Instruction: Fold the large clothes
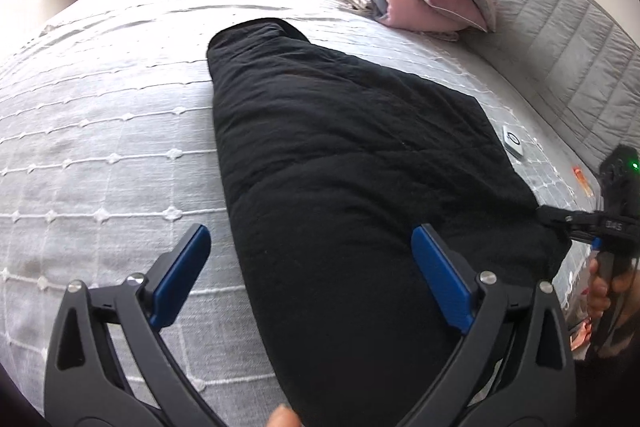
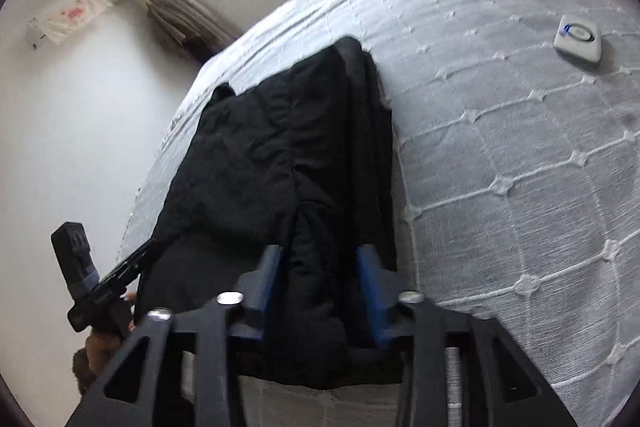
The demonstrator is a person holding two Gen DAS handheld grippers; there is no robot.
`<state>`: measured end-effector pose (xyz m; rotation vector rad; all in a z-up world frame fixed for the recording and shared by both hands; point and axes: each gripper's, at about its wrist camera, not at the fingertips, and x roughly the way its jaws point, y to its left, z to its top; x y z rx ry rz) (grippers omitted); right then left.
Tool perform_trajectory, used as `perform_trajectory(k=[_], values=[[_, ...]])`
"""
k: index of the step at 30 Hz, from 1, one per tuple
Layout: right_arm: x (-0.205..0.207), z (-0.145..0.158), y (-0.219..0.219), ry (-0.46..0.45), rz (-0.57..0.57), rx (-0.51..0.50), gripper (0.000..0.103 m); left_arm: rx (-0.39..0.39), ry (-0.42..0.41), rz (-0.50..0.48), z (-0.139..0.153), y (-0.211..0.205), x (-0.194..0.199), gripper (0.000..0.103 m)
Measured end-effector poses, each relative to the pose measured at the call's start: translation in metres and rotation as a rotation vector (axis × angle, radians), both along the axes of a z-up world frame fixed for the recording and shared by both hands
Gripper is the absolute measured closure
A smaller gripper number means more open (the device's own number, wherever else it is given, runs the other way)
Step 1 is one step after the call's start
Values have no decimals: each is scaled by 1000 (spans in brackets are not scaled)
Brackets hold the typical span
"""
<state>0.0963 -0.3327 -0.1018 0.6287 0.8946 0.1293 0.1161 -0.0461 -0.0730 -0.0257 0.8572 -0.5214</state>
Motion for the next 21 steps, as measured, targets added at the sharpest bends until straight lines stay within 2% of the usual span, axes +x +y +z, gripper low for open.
perform_trajectory(k=[1, 2, 7, 9, 15, 18, 21], values=[[-2, 2, -1, -5, -18, -17, 26, 4, 5, 9, 0, 2, -2, 1], [-3, 4, -1, -14, -37, -40, 23, 6, 11, 14, 0, 3, -2, 1], [-3, 11, -2, -80, -37, -43, 17, -27, 49, 1, -2, 9, 2, 1], [3, 11, -2, -76, -33, -20, 17, -72, 100, 1, -6, 13, 8, 1], [30, -4, -20, -47, -100, 105, 17, -303, 344, -33, -39, 26, 38, 0], [49, -29, -33, 20, -109, 244, 17, -394, 446, -38, -56, 27, 50, 0], [66, -56, -41, 99, -94, 372, 17, -426, 536, -60, -67, 24, 61, 0]])
